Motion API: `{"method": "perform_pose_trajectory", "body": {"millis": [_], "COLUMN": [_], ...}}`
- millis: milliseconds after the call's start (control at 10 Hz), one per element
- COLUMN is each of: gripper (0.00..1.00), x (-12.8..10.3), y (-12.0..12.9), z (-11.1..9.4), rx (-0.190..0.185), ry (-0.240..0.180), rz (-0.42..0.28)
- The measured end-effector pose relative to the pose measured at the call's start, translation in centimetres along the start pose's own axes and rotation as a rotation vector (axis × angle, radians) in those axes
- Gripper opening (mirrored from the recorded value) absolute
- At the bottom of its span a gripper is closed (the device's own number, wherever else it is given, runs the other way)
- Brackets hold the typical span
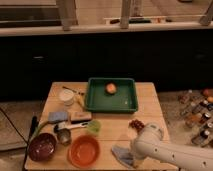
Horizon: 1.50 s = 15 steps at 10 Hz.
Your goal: Wipe tray with towel
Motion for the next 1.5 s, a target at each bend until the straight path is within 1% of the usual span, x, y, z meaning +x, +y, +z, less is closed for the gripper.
{"method": "perform_pose_trajectory", "body": {"millis": [200,300,400,500,600,700,800,1000,1100,1200,1300,1400,1500], "gripper": [0.39,0.51,0.57,0.60,0.57,0.49,0.41,0.18,0.03,0.02,0.08,0.15,0.27], "x": [-0.1,0.0,0.4,0.8,1.0,1.3,1.5,2.1,2.2,2.1,1.9,1.7,1.3], "y": [-0.1,0.1,0.6,1.1,1.3,1.6,1.8,2.1,2.1,2.0,1.7,1.5,1.1], "z": [-0.1,-0.6,-1.4,-3.0,-5.2,-7.8,-9.9,-14.2,-15.7,-15.8,-15.6,-15.4,-15.0], "rx": [0.000,0.010,0.024,0.046,0.069,0.089,0.105,0.145,0.161,0.164,0.162,0.160,0.154], "ry": [-0.001,-0.007,-0.012,-0.018,-0.026,-0.029,-0.032,-0.039,-0.043,-0.045,-0.049,-0.052,-0.057], "rz": [-0.001,-0.001,0.002,0.003,-0.001,-0.001,-0.001,-0.010,-0.026,-0.042,-0.052,-0.060,-0.071]}}
